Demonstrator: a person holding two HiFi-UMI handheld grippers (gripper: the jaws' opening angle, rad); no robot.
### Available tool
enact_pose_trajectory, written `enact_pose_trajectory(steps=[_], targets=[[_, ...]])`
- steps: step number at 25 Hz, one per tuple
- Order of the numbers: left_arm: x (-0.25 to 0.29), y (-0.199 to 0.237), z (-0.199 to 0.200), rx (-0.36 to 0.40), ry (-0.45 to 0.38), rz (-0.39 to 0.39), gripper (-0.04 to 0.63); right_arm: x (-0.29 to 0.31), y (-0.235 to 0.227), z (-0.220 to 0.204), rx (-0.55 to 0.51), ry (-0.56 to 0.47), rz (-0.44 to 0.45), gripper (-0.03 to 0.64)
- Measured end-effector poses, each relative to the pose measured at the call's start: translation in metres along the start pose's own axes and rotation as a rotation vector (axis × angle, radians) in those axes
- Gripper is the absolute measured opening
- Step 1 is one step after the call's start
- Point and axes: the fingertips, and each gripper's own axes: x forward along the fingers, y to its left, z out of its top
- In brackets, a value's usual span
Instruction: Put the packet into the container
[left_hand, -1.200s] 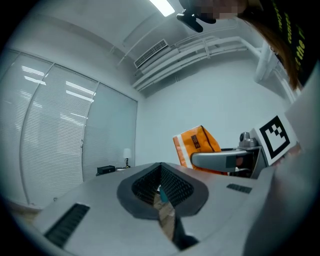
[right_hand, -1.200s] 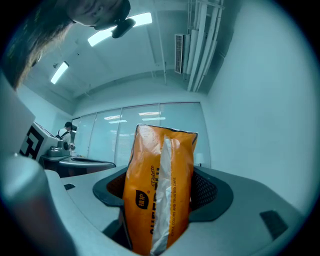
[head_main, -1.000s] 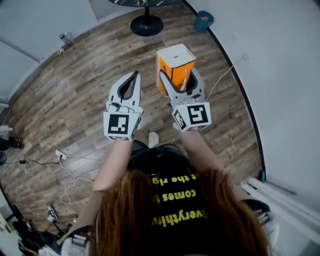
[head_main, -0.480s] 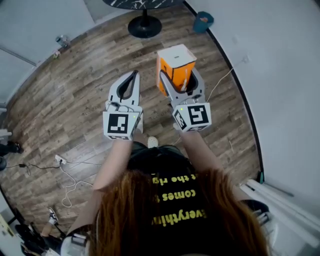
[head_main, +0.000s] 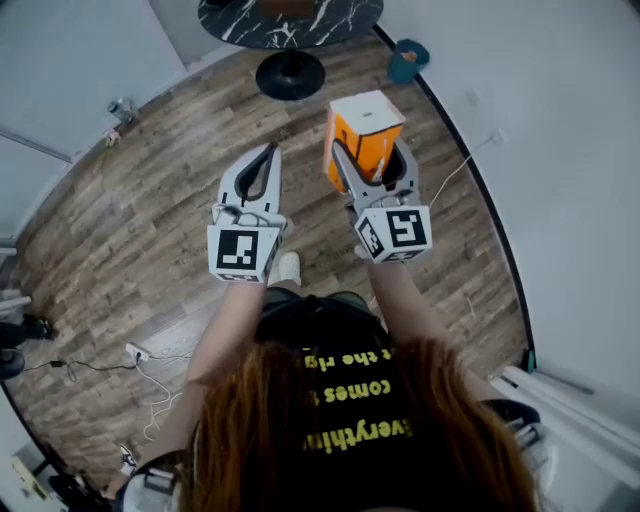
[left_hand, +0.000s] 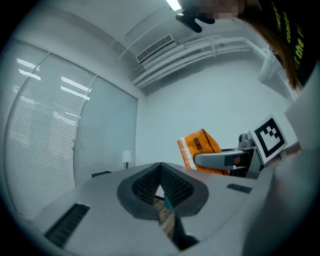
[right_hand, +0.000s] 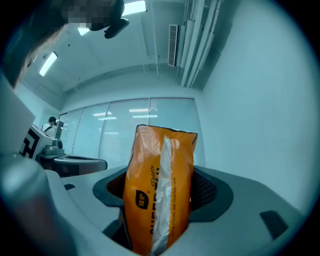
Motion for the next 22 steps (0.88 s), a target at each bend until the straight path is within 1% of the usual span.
enact_pose_trajectory(steps=[2,4,8,11,13,17,22], targets=[[-0.002,0.002,-0.003,0.006,-0.011,-0.01,0.0,-0.001,-0.001,0.0,-0.005,-0.016,-0.019,0.334],[0.008,0.013,-0.006,0.007,-0.018,-0.014,0.0,0.011,-0.006,-0.002,-0.007,-0.017,-0.035,0.334],[0.061,0.07,-0.011,-0.028,0.01,-0.013,0.0,0.085,-0.028,-0.004,-0.005,0.034,-0.054,0.334],[0.078,0.083,-0.018,-0.037,0.028,-0.016,0.0,0.105,-0.037,-0.007,-0.006,0.048,-0.06,0.334],[0.09,0.089,-0.023,-0.037,0.023,-0.011,0.0,0.117,-0.043,-0.012,-0.005,0.051,-0.058,0.334],[0.124,0.101,-0.03,-0.057,0.043,-0.004,0.0,0.149,-0.062,-0.021,0.005,0.053,-0.047,0.334],[0.18,0.118,-0.033,-0.051,0.049,0.02,0.0,0.202,-0.093,-0.026,0.012,0.063,0.0,0.334]])
